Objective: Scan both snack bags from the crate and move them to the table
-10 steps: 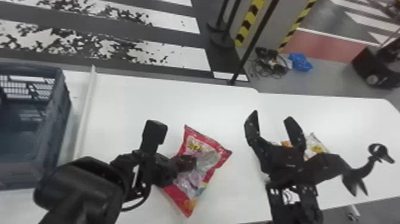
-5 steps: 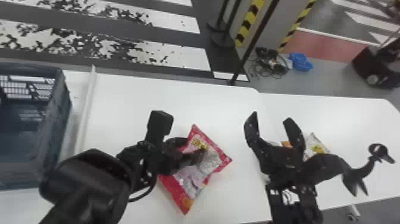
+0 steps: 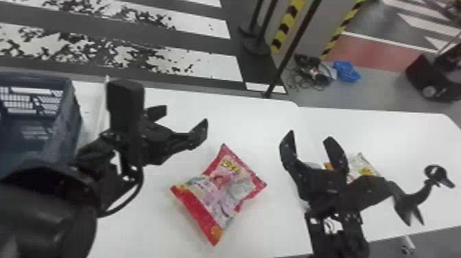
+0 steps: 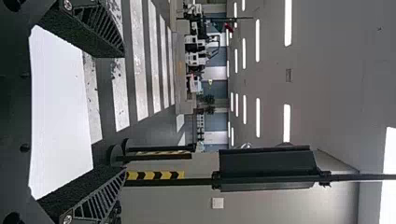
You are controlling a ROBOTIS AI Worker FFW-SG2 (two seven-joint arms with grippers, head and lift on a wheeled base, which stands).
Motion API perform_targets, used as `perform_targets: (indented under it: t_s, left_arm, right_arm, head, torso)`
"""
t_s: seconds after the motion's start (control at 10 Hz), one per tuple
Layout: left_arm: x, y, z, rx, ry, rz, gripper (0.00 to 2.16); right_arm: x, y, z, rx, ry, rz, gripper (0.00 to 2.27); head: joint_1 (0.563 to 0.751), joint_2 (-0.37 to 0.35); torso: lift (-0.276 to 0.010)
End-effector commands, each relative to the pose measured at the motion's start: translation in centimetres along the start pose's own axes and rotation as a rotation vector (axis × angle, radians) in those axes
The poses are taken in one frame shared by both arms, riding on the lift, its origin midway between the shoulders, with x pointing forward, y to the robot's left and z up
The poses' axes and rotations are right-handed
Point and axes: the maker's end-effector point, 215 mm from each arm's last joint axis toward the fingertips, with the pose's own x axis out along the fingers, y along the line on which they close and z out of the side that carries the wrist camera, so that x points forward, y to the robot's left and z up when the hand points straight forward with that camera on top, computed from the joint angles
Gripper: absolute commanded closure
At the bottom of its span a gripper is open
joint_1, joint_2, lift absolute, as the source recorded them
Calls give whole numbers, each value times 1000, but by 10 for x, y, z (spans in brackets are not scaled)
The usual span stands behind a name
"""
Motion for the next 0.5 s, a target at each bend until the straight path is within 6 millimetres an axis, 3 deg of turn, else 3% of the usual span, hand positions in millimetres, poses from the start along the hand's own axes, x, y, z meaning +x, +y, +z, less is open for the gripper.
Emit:
perform_targets:
  t_s: [0.0, 0.1, 0.2, 0.3, 0.4]
  left_arm:
    - [-49, 66, 18, 0, -49, 126, 70]
    - [-81, 96, 25, 11, -69, 189, 70]
    - [-112, 123, 29, 38, -72, 249, 70]
    - [-140, 145, 26, 38, -68, 299, 70]
    - [-164, 163, 21, 23, -63, 337, 70]
  right_arm:
    - [3, 6, -9, 10, 24, 8, 60]
    - [2, 13, -22, 37, 64, 31, 73]
    - [0, 23, -50, 55, 156, 57, 83]
    - [-4, 38, -64, 72, 201, 100, 144]
    - [-10, 57, -83, 99, 264, 150, 505]
  head:
    - [695, -350]
    - [695, -350]
    - [695, -350]
    - [695, -291]
    - [695, -221]
  torso:
    - [-87]
    - [-87]
    - [-87]
    - [-87]
    - [-87]
